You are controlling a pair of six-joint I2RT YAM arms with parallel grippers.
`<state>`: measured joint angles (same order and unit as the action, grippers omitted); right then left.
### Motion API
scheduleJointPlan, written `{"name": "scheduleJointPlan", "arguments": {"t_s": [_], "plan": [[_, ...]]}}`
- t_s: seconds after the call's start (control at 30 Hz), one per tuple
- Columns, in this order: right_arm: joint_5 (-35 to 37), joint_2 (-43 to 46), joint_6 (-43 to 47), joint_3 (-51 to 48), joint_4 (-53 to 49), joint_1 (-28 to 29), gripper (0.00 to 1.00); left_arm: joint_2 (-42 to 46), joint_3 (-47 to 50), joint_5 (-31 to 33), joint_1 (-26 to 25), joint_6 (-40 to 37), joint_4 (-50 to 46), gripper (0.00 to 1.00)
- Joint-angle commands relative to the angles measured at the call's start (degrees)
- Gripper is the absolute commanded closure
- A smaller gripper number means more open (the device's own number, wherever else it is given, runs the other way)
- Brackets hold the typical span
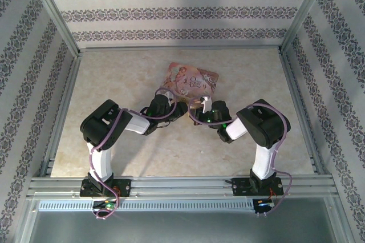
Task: Unlock the padlock with the key
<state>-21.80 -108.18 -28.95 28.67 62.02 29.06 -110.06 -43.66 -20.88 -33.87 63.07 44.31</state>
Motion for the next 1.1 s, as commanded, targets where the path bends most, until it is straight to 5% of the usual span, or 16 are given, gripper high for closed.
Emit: {"name": "scheduleJointPlan", "arguments": {"t_s": [0.0, 0.27, 0.63, 1.07], "plan": [[1.64, -0.98, -2.64, -1.18, 3.50, 0.67, 1.00, 2.96, 2.08, -2.05, -0.73, -2.26, 2.38, 0.55], [2.09, 0.29, -6.04, -2.63, 3.41, 1.06, 1.00, 15.41, 8.02, 1.80, 3.60, -6.55, -5.73, 0.41], [3.55, 4.83, -12.11, -4.89, 2.54, 2.64, 1.00, 29.07, 16.41, -0.12, 12.82, -7.43, -7.90, 0.39], [4.66, 8.49, -20.70, -6.65, 0.67, 4.71, 1.00, 32.00, 20.37, -3.44, 15.56, -6.07, -6.21, 0.36]]}}
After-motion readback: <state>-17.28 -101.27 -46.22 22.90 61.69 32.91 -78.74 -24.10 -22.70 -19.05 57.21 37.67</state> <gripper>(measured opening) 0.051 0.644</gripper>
